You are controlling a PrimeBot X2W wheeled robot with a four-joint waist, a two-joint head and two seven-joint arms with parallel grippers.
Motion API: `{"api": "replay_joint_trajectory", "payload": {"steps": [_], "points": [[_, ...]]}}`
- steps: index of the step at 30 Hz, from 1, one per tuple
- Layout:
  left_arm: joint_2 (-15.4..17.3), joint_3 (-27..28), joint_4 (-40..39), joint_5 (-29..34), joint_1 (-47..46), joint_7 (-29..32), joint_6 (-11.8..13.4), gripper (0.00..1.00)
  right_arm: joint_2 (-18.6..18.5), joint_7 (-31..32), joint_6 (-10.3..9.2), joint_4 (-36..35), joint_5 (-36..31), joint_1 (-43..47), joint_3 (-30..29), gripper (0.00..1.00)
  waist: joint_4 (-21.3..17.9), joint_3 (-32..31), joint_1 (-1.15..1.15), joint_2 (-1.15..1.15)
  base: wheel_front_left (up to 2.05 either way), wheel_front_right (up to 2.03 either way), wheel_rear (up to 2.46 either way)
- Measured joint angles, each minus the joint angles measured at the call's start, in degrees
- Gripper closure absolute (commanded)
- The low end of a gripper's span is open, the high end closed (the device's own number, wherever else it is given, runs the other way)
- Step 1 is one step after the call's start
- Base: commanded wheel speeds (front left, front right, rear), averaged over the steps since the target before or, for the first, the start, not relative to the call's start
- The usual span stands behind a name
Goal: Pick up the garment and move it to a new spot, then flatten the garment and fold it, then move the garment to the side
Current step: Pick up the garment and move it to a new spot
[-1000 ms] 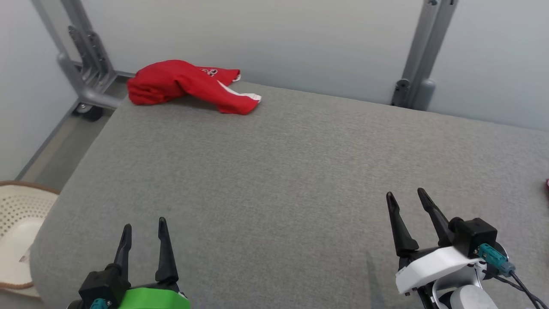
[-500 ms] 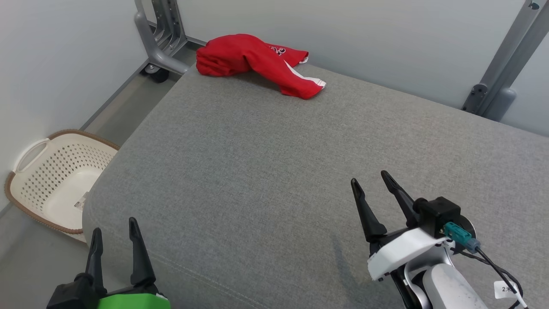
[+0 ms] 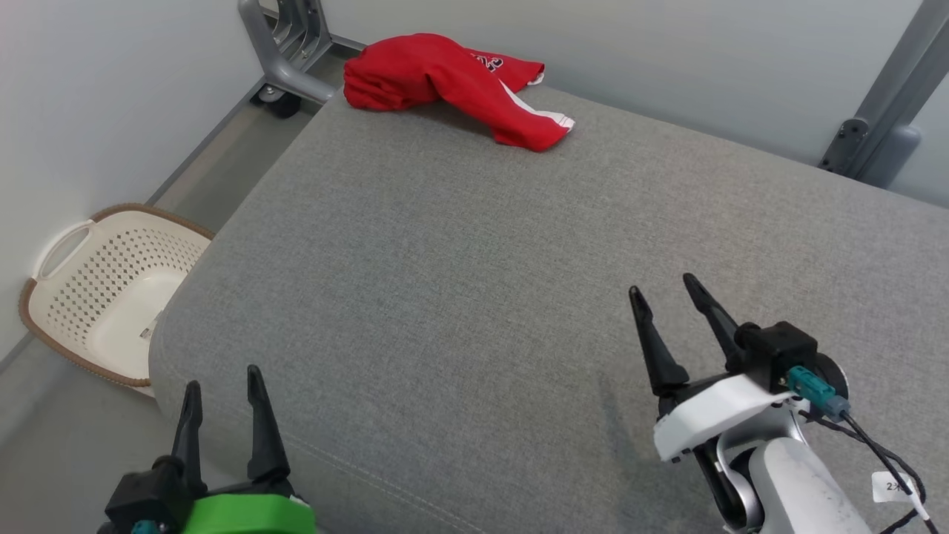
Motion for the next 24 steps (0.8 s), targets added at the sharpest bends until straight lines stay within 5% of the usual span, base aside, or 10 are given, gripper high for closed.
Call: {"api": "replay_joint_trajectory", "payload": {"steps": [7, 19, 24], "points": [[2.54, -1.23, 3.81, 2.87, -12.8, 0.44, -3.01, 0.0, -0.01, 2.05, -0.01, -5.91, -3.46, 0.16, -4.66, 0.0, -0.13, 3.83, 0.0, 0.0, 0.0, 0.0, 0.0], [19.26, -0.14, 17.4, 9.14, -49.52, 14.05, -8.38, 0.0, 0.02, 6.11, 0.0, -13.73, -7.48, -6.25, -3.6, 0.0, -7.04, 12.96, 0.01, 0.0, 0.0, 0.0, 0.0], [23.12, 1.57, 26.26, 9.17, -61.13, 19.72, -8.48, 0.0, -0.19, 6.39, -0.01, -15.14, -8.17, -7.72, -3.72, 0.0, -11.67, 17.05, 0.01, 0.0, 0.0, 0.0, 0.0]]}}
